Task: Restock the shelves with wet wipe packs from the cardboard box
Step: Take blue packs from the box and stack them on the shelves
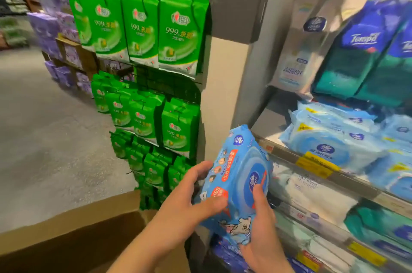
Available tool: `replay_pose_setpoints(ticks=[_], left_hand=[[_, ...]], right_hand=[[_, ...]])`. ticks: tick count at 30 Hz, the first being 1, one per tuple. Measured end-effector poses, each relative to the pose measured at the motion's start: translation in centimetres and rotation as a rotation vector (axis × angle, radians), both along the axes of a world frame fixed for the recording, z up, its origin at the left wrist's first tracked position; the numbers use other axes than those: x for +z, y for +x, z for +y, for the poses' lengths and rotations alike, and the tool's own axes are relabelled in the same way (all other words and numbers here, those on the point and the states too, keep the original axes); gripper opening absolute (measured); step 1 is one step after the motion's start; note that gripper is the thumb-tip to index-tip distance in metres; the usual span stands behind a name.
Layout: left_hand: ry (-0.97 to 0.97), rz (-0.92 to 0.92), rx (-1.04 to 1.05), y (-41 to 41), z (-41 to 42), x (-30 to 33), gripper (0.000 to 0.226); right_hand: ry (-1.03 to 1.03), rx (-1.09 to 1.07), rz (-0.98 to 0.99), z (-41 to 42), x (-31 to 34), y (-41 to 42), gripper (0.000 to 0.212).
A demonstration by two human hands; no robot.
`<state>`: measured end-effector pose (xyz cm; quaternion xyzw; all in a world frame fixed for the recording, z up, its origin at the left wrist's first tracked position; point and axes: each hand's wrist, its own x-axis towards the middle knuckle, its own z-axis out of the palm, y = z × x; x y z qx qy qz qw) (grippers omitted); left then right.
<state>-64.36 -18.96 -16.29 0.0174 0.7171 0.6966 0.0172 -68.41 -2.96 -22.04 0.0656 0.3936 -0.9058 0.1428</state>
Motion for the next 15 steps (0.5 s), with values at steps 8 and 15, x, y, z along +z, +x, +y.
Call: replay_pose_setpoints(ticks=[8,15], left_hand=[[0.291,0.139,0.073,-4.9,7.0,-0.3,0.091],[0.041,0.164,0.266,-10.4,10.6,0.6,0.071]], right_hand=[[-0.043,0.055,-0.027,2.6,3.3,-6.0,0.076],[-0.006,-0.040,-0.020,3.5,5.6,-9.7,0.056]])
